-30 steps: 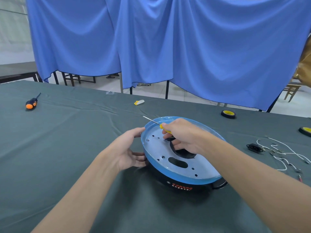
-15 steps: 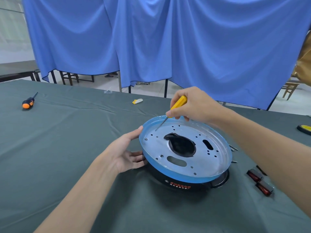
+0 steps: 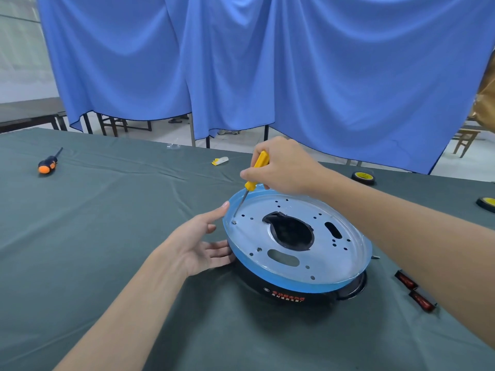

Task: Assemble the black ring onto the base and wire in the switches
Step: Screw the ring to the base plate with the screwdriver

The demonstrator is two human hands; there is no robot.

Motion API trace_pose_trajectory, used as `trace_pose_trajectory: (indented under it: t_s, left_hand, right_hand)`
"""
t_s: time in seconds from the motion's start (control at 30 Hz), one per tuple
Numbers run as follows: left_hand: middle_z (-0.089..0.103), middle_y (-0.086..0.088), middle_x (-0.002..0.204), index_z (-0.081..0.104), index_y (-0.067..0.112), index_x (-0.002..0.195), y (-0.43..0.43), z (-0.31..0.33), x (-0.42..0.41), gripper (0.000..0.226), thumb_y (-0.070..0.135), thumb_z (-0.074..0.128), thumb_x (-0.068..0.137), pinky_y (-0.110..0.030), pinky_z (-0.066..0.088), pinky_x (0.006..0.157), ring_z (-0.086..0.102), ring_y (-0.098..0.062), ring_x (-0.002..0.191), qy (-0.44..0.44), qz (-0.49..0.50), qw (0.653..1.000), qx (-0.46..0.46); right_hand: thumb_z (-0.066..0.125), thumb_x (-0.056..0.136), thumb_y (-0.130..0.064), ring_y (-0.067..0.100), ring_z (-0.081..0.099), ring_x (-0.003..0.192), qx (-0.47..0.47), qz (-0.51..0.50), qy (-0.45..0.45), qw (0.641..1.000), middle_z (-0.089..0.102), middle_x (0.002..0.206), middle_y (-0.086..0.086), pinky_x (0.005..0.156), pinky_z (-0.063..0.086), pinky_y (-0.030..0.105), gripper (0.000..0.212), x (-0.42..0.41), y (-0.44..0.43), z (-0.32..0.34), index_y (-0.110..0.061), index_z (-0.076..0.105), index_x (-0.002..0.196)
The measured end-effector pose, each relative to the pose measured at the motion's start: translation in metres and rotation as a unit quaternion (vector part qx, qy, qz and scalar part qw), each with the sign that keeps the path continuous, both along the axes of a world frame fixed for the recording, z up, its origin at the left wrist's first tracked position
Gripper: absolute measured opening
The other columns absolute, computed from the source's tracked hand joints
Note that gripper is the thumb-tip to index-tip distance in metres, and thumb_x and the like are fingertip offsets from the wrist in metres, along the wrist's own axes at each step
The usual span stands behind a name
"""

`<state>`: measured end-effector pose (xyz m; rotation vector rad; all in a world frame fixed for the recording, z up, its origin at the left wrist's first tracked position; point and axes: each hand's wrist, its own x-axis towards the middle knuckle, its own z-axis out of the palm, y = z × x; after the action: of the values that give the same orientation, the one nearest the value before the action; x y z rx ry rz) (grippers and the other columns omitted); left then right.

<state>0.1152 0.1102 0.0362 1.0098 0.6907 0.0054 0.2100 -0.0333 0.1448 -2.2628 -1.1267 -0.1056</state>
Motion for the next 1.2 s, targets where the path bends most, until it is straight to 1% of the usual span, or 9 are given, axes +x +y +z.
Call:
trace_pose_trajectory:
  t_s: [0.1,0.37,0.5,0.57,0.7,0.83,0.93,1.07,1.2]
  left_hand:
    - [0.063,-0.029,0.102,0.042,0.011,0.129,-0.001,0.001,0.0,0.102,0.034,0.093,0.044,-0.048,0.06,0.058,0.073,-0.038,0.074,-0.003,0.008,1.0,0.002]
    - [0.062,-0.031,0.103,0.038,0.012,0.133,-0.001,0.004,0.0,0.106,0.03,0.093,0.044,-0.05,0.059,0.058,0.072,-0.041,0.081,-0.009,0.012,1.0,-0.006]
    - [0.061,-0.031,0.102,0.037,0.011,0.133,-0.001,0.004,-0.001,0.105,0.03,0.093,0.046,-0.051,0.059,0.057,0.072,-0.041,0.079,-0.009,0.012,1.0,-0.006]
    - [0.061,-0.031,0.103,0.037,0.011,0.133,-0.001,0.004,-0.001,0.105,0.029,0.093,0.046,-0.05,0.059,0.056,0.072,-0.041,0.078,-0.009,0.011,1.0,-0.006]
    - [0.062,-0.03,0.102,0.037,0.011,0.133,-0.002,0.004,-0.001,0.107,0.03,0.092,0.043,-0.05,0.059,0.056,0.073,-0.041,0.076,-0.008,0.009,1.0,-0.002]
    - [0.063,-0.03,0.103,0.037,0.01,0.136,-0.001,0.003,-0.001,0.11,0.032,0.091,0.043,-0.047,0.06,0.056,0.073,-0.039,0.076,-0.005,0.002,1.0,0.01]
    - [0.063,-0.031,0.105,0.037,0.012,0.141,0.0,0.003,0.0,0.114,0.031,0.092,0.043,-0.048,0.06,0.062,0.073,-0.039,0.08,-0.004,-0.001,1.0,0.014]
    - [0.063,-0.031,0.109,0.03,0.012,0.149,0.0,0.004,0.002,0.124,0.03,0.092,0.043,-0.049,0.059,0.069,0.073,-0.038,0.084,-0.001,-0.005,1.0,0.017]
    - [0.062,-0.032,0.108,0.03,0.011,0.149,0.001,0.003,0.002,0.125,0.03,0.091,0.042,-0.052,0.058,0.076,0.073,-0.039,0.084,0.001,-0.004,1.0,0.028]
  right_hand:
    - [0.068,0.08,-0.027,0.019,0.046,0.072,-0.006,-0.001,0.001,1.0,0.055,0.062,0.002,0.054,0.036,0.028,0.025,0.0,0.001,0.0,-0.004,0.063,0.077]
    - [0.069,0.08,-0.028,0.013,0.048,0.06,-0.015,0.0,-0.006,1.0,0.065,0.066,0.014,0.049,0.038,0.024,0.025,0.002,0.003,0.0,-0.005,0.064,0.076]
    - [0.069,0.081,-0.03,0.021,0.05,0.072,-0.026,0.006,-0.007,1.0,0.055,0.063,0.003,0.051,0.037,0.026,0.023,0.002,0.004,-0.004,-0.01,0.06,0.072]
    - [0.069,0.08,-0.03,0.017,0.049,0.066,-0.031,0.006,-0.009,0.999,0.052,0.062,0.001,0.049,0.035,0.025,0.022,0.003,0.004,-0.005,-0.013,0.059,0.071]
    - [0.071,0.08,-0.031,0.008,0.041,0.051,-0.062,0.011,-0.024,0.998,0.049,0.055,-0.002,0.04,0.031,0.014,0.024,0.006,0.005,0.0,-0.018,0.057,0.065]
    - [0.071,0.081,-0.035,0.005,0.043,0.055,-0.112,0.035,-0.026,0.993,0.05,0.061,-0.008,0.051,0.031,0.023,0.025,0.006,0.008,0.007,-0.024,0.055,0.065]
    - [0.073,0.08,-0.036,-0.001,0.045,0.059,-0.164,0.067,-0.042,0.983,0.048,0.064,-0.015,0.052,0.03,0.021,0.021,0.001,0.011,0.019,-0.025,0.06,0.067]
    - [0.063,0.084,-0.029,0.003,0.046,0.052,-0.224,0.029,-0.09,0.97,0.055,0.052,-0.008,0.043,0.032,0.017,0.023,-0.003,0.026,0.022,-0.012,0.066,0.068]
    - [0.047,0.086,-0.012,0.019,0.043,0.034,-0.215,-0.066,0.006,0.974,0.049,0.034,0.0,0.042,0.04,0.018,0.035,0.004,0.039,0.016,-0.005,0.053,0.052]
